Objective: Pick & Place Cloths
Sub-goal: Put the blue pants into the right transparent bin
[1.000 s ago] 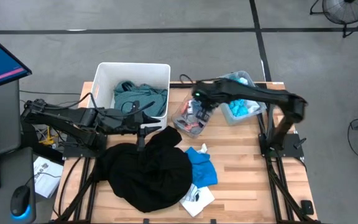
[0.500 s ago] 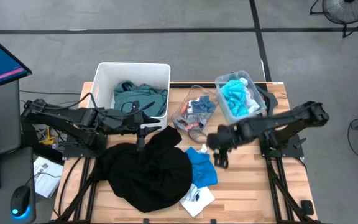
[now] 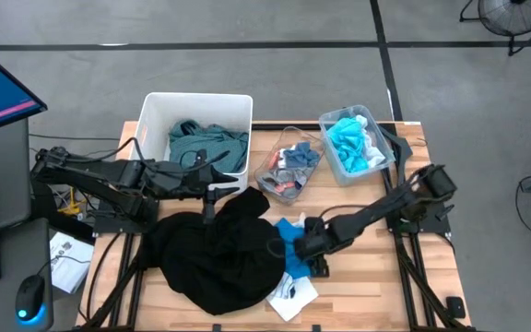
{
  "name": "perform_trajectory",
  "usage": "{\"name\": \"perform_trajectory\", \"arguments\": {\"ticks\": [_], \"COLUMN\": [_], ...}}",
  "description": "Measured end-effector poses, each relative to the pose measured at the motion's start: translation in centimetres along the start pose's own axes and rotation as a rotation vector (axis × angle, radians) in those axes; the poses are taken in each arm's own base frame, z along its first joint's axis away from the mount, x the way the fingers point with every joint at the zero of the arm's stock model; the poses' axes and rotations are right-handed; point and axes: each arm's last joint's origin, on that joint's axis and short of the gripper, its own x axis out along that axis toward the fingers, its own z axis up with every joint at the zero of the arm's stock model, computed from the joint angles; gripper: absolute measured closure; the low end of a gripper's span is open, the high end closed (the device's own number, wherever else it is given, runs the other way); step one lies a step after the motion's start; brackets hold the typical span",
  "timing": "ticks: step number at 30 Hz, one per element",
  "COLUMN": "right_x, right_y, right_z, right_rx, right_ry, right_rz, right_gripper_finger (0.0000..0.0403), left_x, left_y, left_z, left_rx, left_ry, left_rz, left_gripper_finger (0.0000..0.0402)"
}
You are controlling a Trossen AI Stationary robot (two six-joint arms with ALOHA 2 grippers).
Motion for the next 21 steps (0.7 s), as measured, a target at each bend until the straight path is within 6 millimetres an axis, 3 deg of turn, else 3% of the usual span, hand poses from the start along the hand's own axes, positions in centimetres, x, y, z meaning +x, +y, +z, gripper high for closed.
{"name": "perform_trajectory", "arguments": {"ticks": [5, 7, 10, 12, 13, 17, 21], "right_x": [2.7, 2.9, 2.7, 2.2, 1.8, 0.0, -3.8], "right_y": [0.4, 0.4, 0.4, 0.2, -0.1, -1.1, -1.8], "right_z": [-0.3, -0.3, -0.2, -0.2, -0.3, -0.3, -0.2], "right_rx": [0.022, 0.037, 0.054, 0.068, 0.076, 0.120, 0.161], "right_ry": [0.076, 0.072, 0.059, 0.053, 0.054, 0.037, -0.031], "right_rz": [-0.024, -0.024, -0.005, -0.007, -0.010, -0.039, -0.018], "right_gripper_finger": [0.0145, 0.0186, 0.0294, 0.0367, 0.0380, 0.0382, 0.0392], "left_x": [0.0, 0.0, 0.0, 0.0, 0.0, 0.0, 0.0], "left_y": [0.0, 0.0, 0.0, 0.0, 0.0, 0.0, 0.0], "left_z": [0.0, 0.0, 0.0, 0.0, 0.0, 0.0, 0.0], "left_rx": [-0.004, -0.004, -0.005, -0.005, -0.005, -0.012, -0.024], "left_ry": [0.002, 0.002, 0.001, 0.001, 0.001, 0.000, -0.002], "left_rz": [0.000, 0.000, 0.000, 0.000, 0.000, 0.000, 0.000], "left_gripper_finger": [0.0303, 0.0303, 0.0303, 0.0303, 0.0303, 0.0303, 0.0303]}}
